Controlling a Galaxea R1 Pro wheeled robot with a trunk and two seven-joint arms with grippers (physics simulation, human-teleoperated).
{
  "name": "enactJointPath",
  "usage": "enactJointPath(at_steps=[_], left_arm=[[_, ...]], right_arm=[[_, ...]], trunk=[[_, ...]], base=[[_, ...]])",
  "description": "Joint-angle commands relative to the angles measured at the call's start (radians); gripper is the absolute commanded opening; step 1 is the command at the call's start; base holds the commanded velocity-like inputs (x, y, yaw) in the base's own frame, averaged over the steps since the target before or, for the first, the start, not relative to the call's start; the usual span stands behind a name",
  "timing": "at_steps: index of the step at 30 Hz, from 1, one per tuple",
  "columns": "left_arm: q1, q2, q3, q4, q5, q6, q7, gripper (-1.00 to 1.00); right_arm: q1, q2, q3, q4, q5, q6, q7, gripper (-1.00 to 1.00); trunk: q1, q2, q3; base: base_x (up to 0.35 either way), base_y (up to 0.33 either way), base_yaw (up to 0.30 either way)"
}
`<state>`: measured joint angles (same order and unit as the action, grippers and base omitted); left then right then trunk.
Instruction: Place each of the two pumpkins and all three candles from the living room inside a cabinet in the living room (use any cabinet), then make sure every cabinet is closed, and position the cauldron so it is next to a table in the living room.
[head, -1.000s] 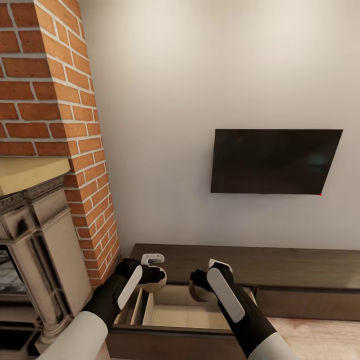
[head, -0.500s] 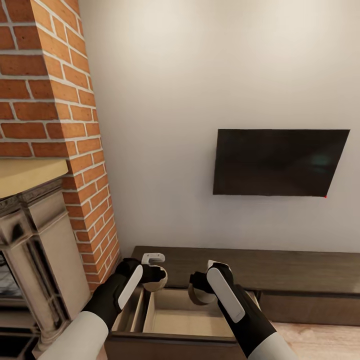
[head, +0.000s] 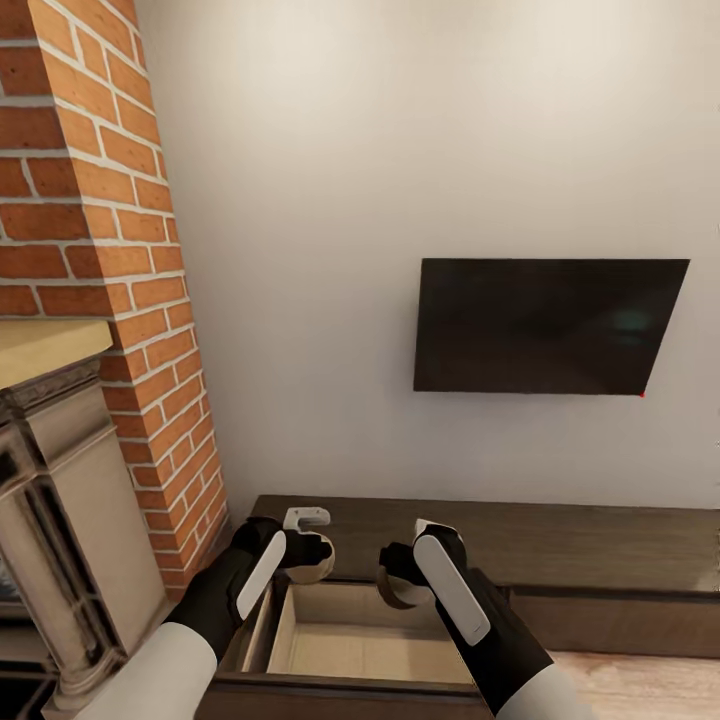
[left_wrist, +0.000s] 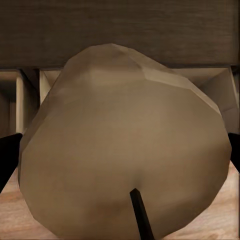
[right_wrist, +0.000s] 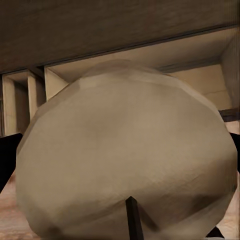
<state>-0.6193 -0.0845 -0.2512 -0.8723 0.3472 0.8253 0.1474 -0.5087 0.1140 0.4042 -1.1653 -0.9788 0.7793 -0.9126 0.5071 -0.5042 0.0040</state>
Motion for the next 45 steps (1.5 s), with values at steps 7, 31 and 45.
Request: enactJointPath(at_steps=[7, 31, 45], left_arm=[[0.000, 0.000, -0.002, -0.002, 0.010, 0.003, 0.009, -1.00], [0.000, 0.001, -0.001, -0.005, 0.010, 0.003, 0.009, -1.00], [0.000, 0.001, -0.001, -0.010, 0.010, 0.004, 0.009, -1.00]], right_arm=[[-0.001, 0.000, 0.001, -0.002, -0.008, 0.000, -0.005, -1.00], [-0.001, 0.000, 0.004, -0.009, -0.009, 0.000, 0.008, -1.00], [-0.001, 0.000, 0.022, -0.010, -0.012, 0.000, 0.009, -1.00]], trunk=[[0.000, -0.001, 0.000], [0.000, -0.001, 0.000], [0.000, -0.001, 0.000]], base=[[0.009, -0.103, 0.000], [0.088, -0.043, 0.000], [0.011, 0.000, 0.000]])
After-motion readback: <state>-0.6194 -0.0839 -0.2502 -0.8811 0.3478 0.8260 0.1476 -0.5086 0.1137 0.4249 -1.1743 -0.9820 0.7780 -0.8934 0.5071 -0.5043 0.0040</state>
